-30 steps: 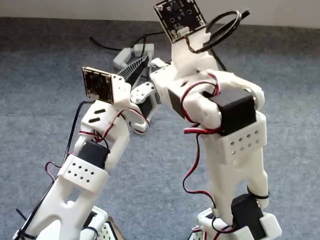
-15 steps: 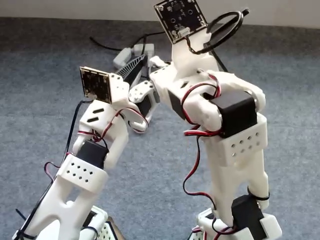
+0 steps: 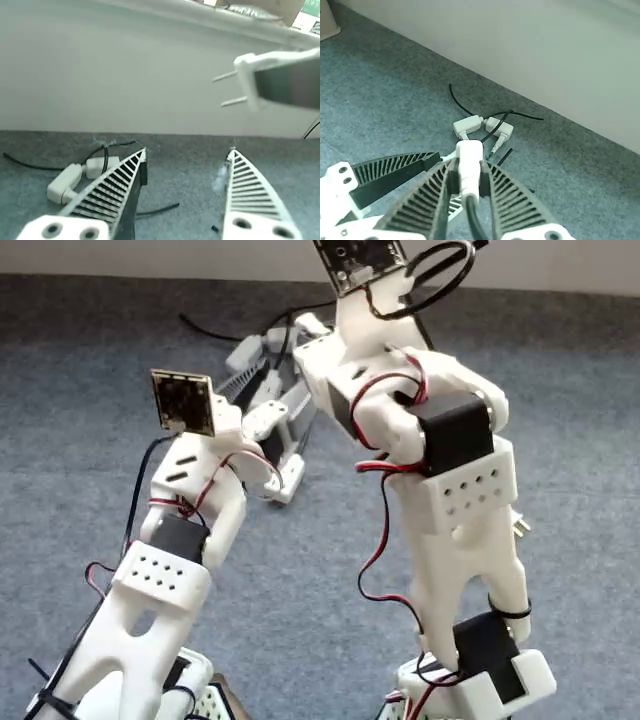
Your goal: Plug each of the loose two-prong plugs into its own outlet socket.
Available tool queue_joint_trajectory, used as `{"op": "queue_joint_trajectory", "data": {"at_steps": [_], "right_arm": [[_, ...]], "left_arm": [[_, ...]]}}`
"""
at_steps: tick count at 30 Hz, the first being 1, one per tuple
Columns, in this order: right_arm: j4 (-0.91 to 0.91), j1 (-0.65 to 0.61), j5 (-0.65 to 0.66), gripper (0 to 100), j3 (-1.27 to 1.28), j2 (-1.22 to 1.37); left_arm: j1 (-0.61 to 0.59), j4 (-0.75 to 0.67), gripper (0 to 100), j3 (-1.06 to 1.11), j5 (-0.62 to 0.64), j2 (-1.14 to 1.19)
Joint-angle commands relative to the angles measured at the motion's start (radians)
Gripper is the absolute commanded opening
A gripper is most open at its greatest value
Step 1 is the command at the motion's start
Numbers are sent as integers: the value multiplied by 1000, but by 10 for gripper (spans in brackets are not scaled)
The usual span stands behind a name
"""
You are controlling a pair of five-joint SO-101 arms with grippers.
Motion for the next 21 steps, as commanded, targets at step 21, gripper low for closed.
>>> {"op": "queue_joint_trajectory", "data": {"at_steps": [21], "right_arm": [[88,50,256,6,183,239]], "left_arm": [[-561,-2,252,196,-58,-5]]}}
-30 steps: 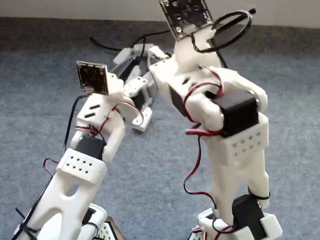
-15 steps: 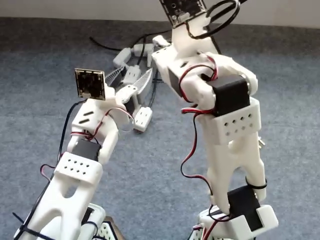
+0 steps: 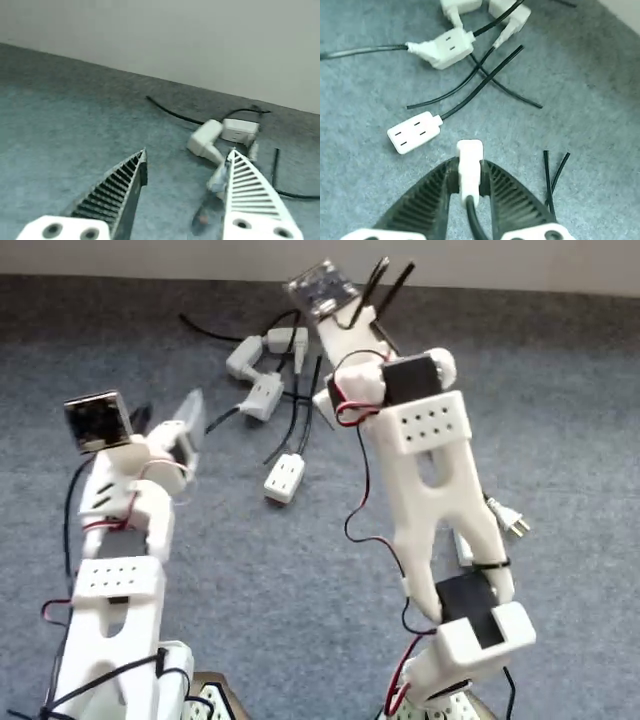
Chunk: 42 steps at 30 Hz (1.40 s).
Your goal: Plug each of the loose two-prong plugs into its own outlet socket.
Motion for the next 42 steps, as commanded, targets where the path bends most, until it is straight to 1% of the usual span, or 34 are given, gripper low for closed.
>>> {"op": "queue_joint_trajectory", "data": {"at_steps": [1,6,12,19,24,29,39,42], "right_arm": [[1,-56,64,6,-7,31],[-44,-113,137,6,1,113],[-61,-127,209,7,2,186],[-62,-162,201,7,2,232],[-113,-213,199,7,2,292],[-151,-213,199,7,-8,341],[-116,-222,201,7,-1,349],[-90,-222,158,7,-7,349]], "left_arm": [[-104,-2,252,8,-2,-5],[-119,-2,252,58,-2,-12],[-119,-2,252,85,0,-12],[-113,-2,252,105,5,-12],[-117,-2,252,108,101,-12],[-114,-2,252,117,106,-10],[-82,-3,252,133,106,-12],[-82,-3,252,133,106,-12]]}}
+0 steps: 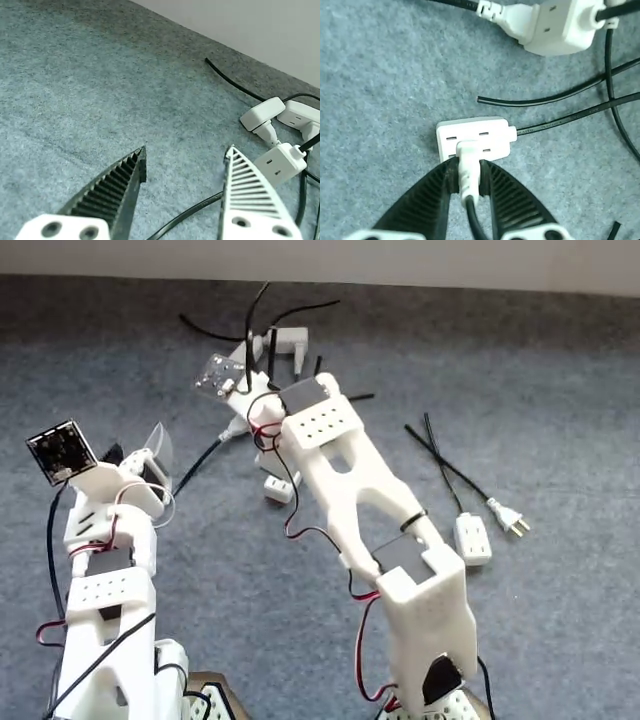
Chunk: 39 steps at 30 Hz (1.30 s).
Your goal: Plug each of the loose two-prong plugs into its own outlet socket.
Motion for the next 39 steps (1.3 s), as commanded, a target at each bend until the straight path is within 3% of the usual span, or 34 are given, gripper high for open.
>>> {"op": "queue_joint_trajectory", "data": {"at_steps": [1,31,35,39], "right_arm": [[19,-13,-54,7,-16,-24],[27,-30,-68,7,-16,79],[58,-31,14,7,-16,79],[61,-31,8,7,-13,82]], "left_arm": [[24,-3,252,-4,8,-12],[24,-3,252,-2,8,-8],[24,-3,252,-2,8,-7],[24,-3,252,-2,8,-5]]}}
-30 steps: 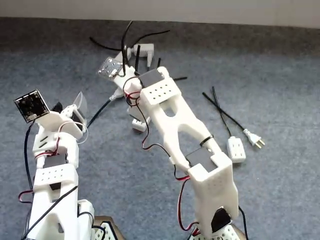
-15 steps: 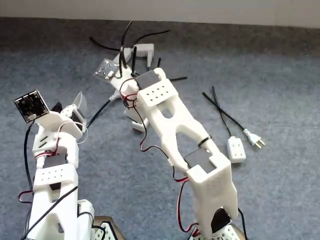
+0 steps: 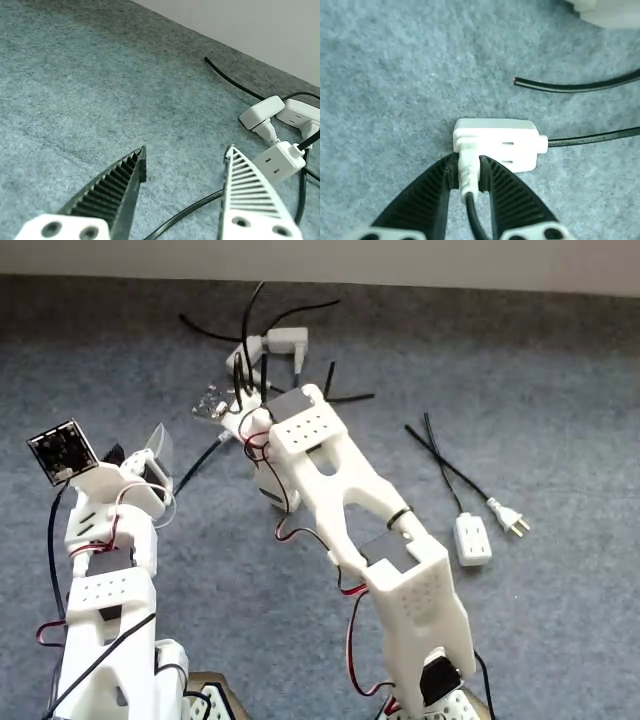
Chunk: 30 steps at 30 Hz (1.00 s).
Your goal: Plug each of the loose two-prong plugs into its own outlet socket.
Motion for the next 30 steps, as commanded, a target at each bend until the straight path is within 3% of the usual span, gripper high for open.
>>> {"op": "queue_joint_trajectory", "data": {"at_steps": [1,10,18,25,30], "right_arm": [[10,-4,14,7,-7,-18],[-10,25,0,7,-13,94],[-71,47,-166,9,-27,91],[13,88,-334,13,-188,44],[84,101,-420,150,-292,36]], "left_arm": [[21,-3,252,-5,8,-5],[21,-3,252,-5,8,-4],[21,-3,252,-5,8,-4],[21,-3,252,-5,8,-4],[21,-3,252,-5,8,-4]]}}
